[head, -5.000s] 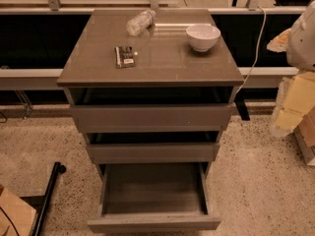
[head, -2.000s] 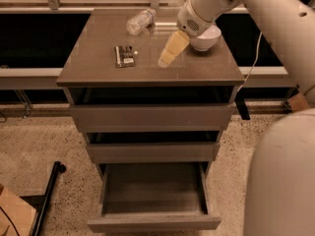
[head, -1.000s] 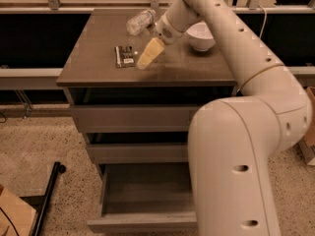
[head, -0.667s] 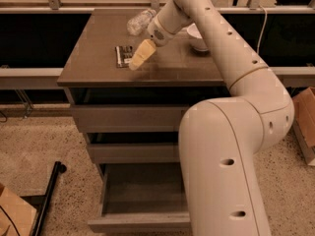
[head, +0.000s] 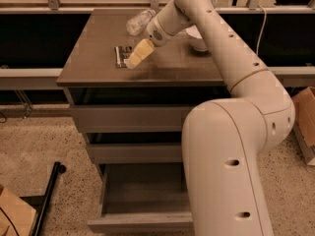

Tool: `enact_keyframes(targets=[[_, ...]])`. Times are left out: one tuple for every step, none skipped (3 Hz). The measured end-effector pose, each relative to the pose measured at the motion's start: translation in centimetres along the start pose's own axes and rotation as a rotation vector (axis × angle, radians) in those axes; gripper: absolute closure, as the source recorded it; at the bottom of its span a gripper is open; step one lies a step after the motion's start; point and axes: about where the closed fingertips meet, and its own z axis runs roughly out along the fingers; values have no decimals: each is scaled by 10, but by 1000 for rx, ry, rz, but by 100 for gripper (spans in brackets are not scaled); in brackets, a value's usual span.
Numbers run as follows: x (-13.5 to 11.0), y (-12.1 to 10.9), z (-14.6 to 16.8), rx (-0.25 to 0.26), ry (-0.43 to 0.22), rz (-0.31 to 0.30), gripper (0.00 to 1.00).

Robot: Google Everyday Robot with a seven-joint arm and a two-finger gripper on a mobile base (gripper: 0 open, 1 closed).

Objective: Place rxbar chocolate into bottom drawer

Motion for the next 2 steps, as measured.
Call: enact_keyframes(targets=[[-24, 3, 26, -26, -100, -9, 0], [-34, 6, 49, -58, -148, -4, 0]])
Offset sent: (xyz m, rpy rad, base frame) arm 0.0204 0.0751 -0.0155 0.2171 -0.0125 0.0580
